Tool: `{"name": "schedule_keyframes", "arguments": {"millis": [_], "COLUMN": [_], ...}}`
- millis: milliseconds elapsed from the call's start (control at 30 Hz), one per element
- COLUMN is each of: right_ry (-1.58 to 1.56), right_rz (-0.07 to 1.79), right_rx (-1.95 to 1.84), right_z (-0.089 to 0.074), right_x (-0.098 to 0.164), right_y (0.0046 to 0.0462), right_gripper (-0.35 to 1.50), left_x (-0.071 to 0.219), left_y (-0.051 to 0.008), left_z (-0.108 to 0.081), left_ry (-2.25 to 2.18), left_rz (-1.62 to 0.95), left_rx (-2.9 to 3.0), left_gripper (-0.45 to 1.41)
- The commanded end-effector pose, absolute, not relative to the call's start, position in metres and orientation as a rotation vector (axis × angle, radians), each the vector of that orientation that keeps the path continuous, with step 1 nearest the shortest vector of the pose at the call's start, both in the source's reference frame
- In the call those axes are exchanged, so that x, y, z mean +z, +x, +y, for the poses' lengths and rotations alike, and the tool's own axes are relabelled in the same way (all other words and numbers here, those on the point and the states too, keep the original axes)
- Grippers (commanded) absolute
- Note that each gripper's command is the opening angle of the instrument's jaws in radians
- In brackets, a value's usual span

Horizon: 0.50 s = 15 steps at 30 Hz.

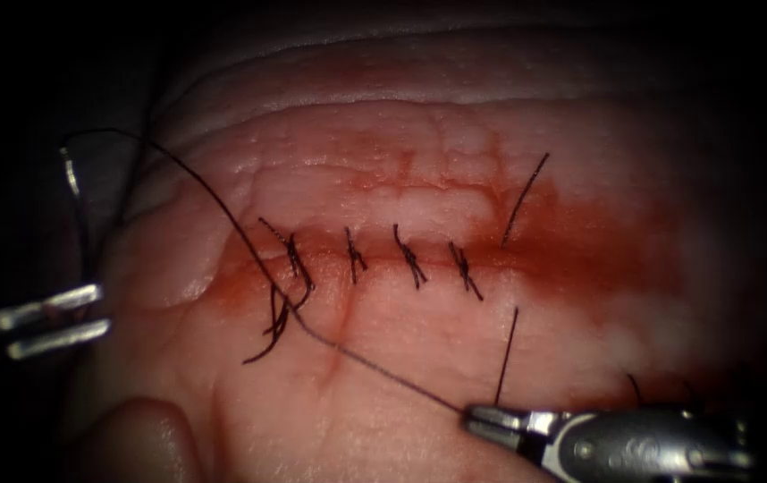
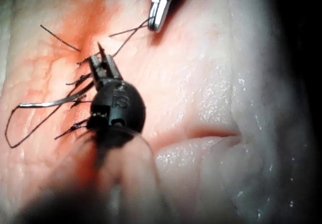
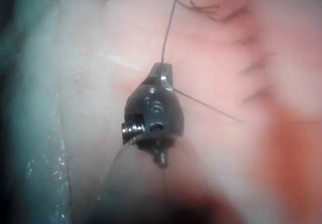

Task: Wound Closure
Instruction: Pull the length of suture through the wound until a short tail remains. Use the right gripper, then adjust the suture tail with the right tool.

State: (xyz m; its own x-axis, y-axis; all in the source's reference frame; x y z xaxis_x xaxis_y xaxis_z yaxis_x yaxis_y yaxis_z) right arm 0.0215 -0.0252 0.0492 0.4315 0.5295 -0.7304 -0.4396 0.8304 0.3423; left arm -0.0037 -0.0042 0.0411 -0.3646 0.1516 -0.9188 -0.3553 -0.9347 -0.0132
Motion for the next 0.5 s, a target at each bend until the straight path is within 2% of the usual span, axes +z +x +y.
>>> {"name": "schedule_keyframes", "arguments": {"millis": [33, 67, 100, 167, 200, 367, 500], "right_ry": [0.109, 0.118, 0.123, 0.083, 0.06, 0.035, 0.045], "right_rz": [0.95, 0.957, 0.957, 0.983, 0.994, 0.995, 0.999], "right_rx": [0.605, 0.6, 0.598, 0.568, 0.546, 0.537, 0.556], "right_z": [-0.0258, -0.0257, -0.0255, -0.0249, -0.0246, -0.0234, -0.0225], "right_x": [0.0495, 0.0496, 0.0498, 0.0502, 0.0505, 0.052, 0.0524], "right_y": [0.0222, 0.0221, 0.0219, 0.0213, 0.0208, 0.0164, 0.014], "right_gripper": [-0.35, -0.2, 0.26, 0.94, 1.08, 1.23, 1.21], "left_x": [0.0416, 0.0417, 0.0417, 0.0419, 0.042, 0.0438, 0.045], "left_y": [-0.0043, -0.0043, -0.0043, -0.0043, -0.0043, -0.0033, -0.0023], "left_z": [-0.0044, -0.0044, -0.0044, -0.0044, -0.0043, -0.0032, -0.0024], "left_ry": [-1.555, -1.554, -1.554, -1.554, -1.554, -1.52, -1.472], "left_rz": [0.269, 0.269, 0.27, 0.273, 0.273, 0.278, 0.288], "left_rx": [2.351, 2.351, 2.351, 2.349, 2.349, 2.357, 2.369], "left_gripper": [-0.45, -0.45, -0.45, -0.45, -0.45, -0.45, -0.45]}}
